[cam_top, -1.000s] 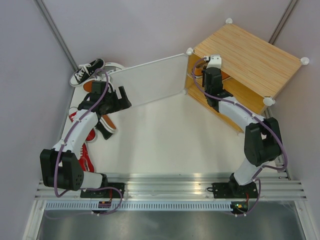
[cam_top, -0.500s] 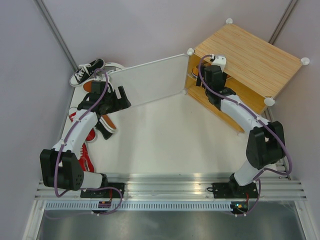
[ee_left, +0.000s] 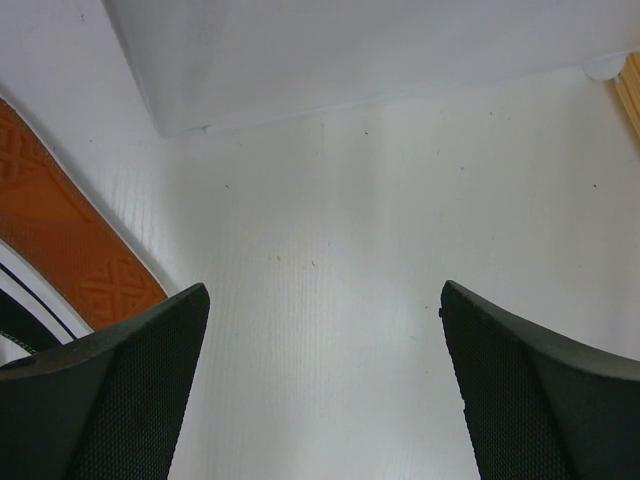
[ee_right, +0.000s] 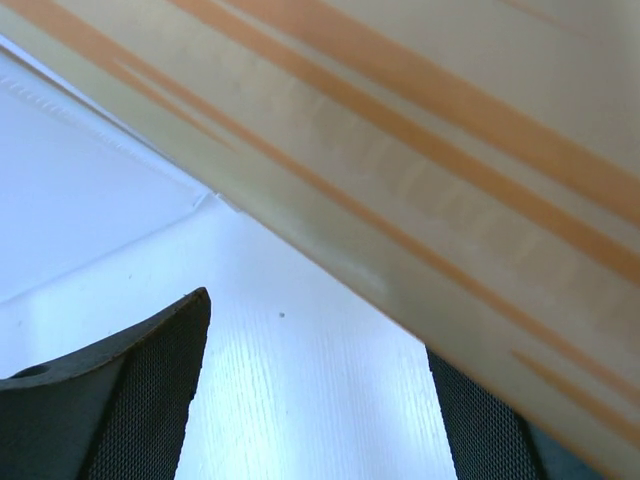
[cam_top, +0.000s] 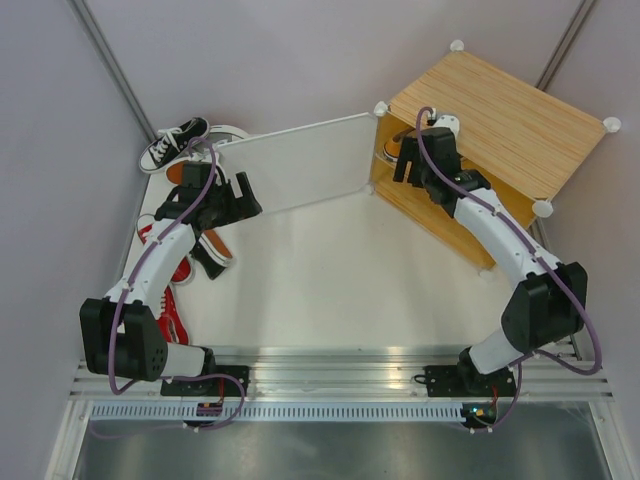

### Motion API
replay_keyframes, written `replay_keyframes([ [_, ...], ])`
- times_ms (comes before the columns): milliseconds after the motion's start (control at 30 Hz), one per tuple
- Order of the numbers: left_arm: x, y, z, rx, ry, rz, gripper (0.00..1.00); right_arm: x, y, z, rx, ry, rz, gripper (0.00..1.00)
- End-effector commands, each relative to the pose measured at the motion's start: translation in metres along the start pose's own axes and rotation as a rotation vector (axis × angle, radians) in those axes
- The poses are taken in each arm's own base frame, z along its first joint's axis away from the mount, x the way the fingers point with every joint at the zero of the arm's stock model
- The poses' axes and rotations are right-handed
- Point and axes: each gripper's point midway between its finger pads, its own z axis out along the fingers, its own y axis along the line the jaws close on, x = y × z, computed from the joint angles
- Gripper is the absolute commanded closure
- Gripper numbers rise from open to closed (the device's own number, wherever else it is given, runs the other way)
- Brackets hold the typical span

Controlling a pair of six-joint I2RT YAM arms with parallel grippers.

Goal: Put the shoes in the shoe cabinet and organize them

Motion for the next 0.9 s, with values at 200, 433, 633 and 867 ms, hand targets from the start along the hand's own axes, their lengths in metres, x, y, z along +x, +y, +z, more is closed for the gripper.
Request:
replay_keyframes([
  [200, -0.006, -0.001, 0.000, 0.003, -0.016, -0.030, 0.01, -0.114, 0.015, -0.147, -0.303, -0.360, 0.033, 0.11],
  [433, -0.006, -0.005, 0.009, 0.012, 0.013, -0.059, 0.01, -0.099, -0.001, -0.139, -0.242, -0.378, -0.034, 0.02],
  [633, -0.001, -0.010, 0.013, 0.040, 0.039, -0.070, 0.01, -0.038, 0.009, -0.095, -0.274, -0.242, -0.001, 0.03],
  [867, 0.007, -0.012, 0.014, 0.056, 0.062, -0.079, 0.01, 0.007, 0.020, -0.097, -0.368, -0.108, 0.070, 0.04],
])
